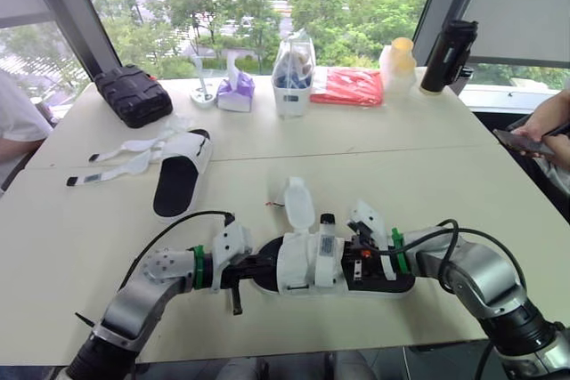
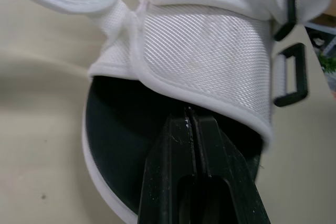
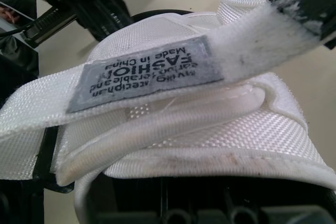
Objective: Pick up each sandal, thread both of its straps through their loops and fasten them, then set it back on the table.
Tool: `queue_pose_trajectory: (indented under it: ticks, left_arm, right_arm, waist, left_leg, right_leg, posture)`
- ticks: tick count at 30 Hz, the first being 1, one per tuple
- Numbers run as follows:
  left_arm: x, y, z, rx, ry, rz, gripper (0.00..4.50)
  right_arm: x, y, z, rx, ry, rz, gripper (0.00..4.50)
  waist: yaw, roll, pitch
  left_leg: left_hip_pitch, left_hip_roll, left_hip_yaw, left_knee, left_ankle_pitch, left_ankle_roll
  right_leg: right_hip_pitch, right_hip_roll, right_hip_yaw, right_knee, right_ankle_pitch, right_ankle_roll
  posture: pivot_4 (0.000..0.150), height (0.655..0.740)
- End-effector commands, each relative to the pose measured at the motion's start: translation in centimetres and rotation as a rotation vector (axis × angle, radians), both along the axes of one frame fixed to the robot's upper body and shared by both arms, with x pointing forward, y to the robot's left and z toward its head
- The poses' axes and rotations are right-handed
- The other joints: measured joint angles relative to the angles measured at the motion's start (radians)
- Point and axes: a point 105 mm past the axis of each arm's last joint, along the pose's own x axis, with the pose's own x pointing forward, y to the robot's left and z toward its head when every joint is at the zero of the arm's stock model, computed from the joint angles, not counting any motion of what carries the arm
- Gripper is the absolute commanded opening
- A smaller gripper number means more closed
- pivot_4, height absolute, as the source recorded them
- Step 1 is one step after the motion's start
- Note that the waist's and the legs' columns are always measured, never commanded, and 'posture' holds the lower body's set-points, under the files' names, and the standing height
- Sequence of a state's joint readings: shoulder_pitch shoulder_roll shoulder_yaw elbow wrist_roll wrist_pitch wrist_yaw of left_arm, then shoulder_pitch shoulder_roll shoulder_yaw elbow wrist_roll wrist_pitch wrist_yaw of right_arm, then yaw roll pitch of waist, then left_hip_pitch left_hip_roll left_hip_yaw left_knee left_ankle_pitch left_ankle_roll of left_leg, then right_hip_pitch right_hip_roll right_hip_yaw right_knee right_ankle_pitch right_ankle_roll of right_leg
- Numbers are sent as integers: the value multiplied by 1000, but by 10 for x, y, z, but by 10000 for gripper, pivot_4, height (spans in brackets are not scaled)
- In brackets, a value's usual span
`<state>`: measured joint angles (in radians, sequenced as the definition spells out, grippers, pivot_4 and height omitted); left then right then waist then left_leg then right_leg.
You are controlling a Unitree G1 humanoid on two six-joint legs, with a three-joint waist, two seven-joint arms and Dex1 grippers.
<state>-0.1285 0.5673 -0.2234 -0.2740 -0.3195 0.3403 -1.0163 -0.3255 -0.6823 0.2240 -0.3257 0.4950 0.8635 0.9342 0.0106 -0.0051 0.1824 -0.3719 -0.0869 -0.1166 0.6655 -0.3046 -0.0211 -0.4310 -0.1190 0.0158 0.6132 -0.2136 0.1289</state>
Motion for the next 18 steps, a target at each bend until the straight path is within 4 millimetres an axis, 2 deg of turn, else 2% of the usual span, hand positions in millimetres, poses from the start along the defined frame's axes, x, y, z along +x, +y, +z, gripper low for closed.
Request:
queue_pose_trajectory:
  ticks: [1, 12, 16, 18]
  left_arm:
    - [-4, -8, -2, -22, -4, -19, 0]
    - [0, -16, -16, -80, 26, -1, 0]
    - [-5, -8, -44, 32, 85, -16, 0]
    - [-5, -5, -50, 51, 95, -2, 0]
  right_arm:
    - [-2, 3, -6, -4, 11, -1, 882]
    - [-7, 4, -7, 0, 19, 4, 882]
    - [-6, -4, -3, -14, 7, -10, 882]
    - [-4, -11, 2, -31, -20, -19, 882]
  waist:
    - [0, 0, 0]
    - [2, 0, -4]
    - [3, -1, -7]
    - [3, -1, -9]
  left_leg:
    - [0, 0, 0, 0, 0, 0]
    - [3, 0, 0, 0, 0, 0]
    - [4, 0, -1, 0, 0, 0]
    - [4, 0, -1, 0, 0, 0]
  right_leg:
    - [0, 0, 0, 0, 0, 0]
    - [4, 0, 0, 0, 0, 0]
    - [4, 0, 0, 0, 0, 0]
    - [5, 0, 0, 0, 0, 0]
  posture:
    - [1500, 7400]
    - [1500, 7400]
    - [1500, 7400]
    - [1500, 7400]
